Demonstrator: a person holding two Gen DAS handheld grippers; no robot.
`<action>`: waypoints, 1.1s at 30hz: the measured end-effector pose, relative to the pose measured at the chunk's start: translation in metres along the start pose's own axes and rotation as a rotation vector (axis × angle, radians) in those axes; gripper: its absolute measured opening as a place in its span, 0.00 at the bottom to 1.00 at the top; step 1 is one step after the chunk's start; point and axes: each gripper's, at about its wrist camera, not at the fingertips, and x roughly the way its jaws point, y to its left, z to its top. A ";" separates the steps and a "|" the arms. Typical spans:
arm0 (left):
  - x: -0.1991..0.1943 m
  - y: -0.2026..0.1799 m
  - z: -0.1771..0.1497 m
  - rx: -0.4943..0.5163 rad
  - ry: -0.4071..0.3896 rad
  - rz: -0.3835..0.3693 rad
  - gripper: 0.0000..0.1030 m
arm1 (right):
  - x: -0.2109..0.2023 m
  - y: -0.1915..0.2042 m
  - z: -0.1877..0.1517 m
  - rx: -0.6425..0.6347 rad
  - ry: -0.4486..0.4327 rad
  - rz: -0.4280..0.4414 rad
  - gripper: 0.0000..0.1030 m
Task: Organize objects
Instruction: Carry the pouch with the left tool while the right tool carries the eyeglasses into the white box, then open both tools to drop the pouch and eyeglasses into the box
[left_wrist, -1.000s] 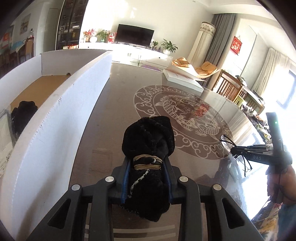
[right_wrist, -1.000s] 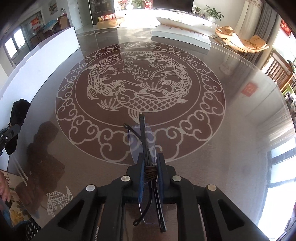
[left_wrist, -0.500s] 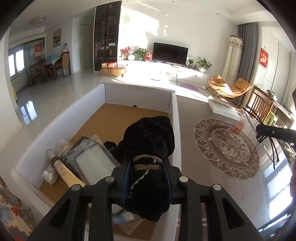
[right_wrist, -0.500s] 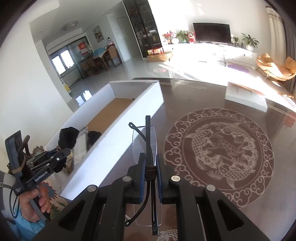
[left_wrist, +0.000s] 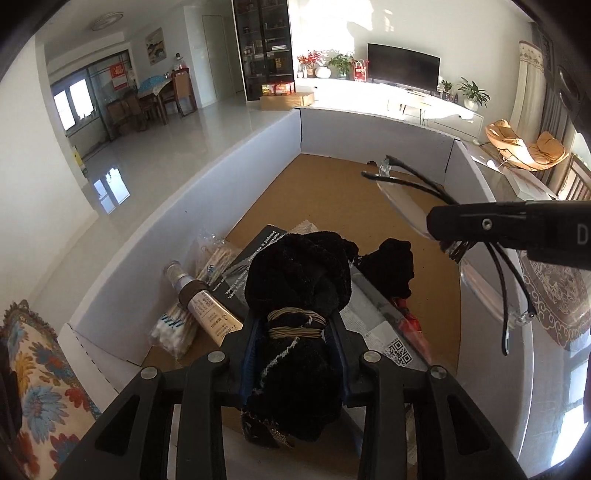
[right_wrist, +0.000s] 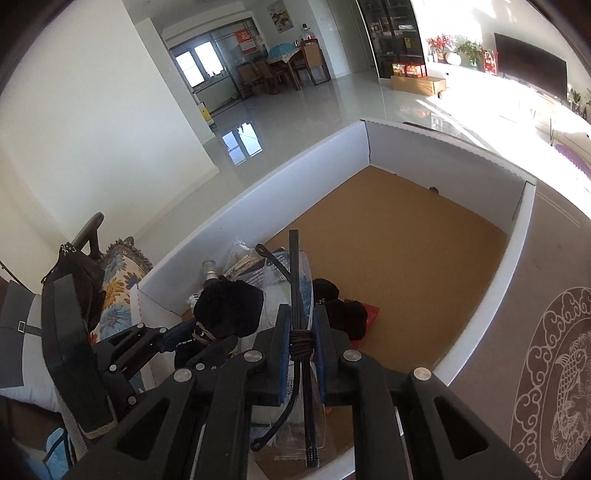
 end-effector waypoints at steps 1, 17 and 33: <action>0.002 0.001 -0.001 -0.001 0.003 0.003 0.36 | 0.010 0.000 -0.002 0.004 0.025 -0.014 0.27; -0.045 0.023 0.007 -0.141 -0.055 0.195 1.00 | -0.036 -0.014 -0.004 0.003 -0.059 -0.204 0.98; -0.040 0.025 0.011 -0.286 0.108 -0.026 1.00 | -0.037 -0.031 -0.004 0.065 -0.031 -0.213 0.99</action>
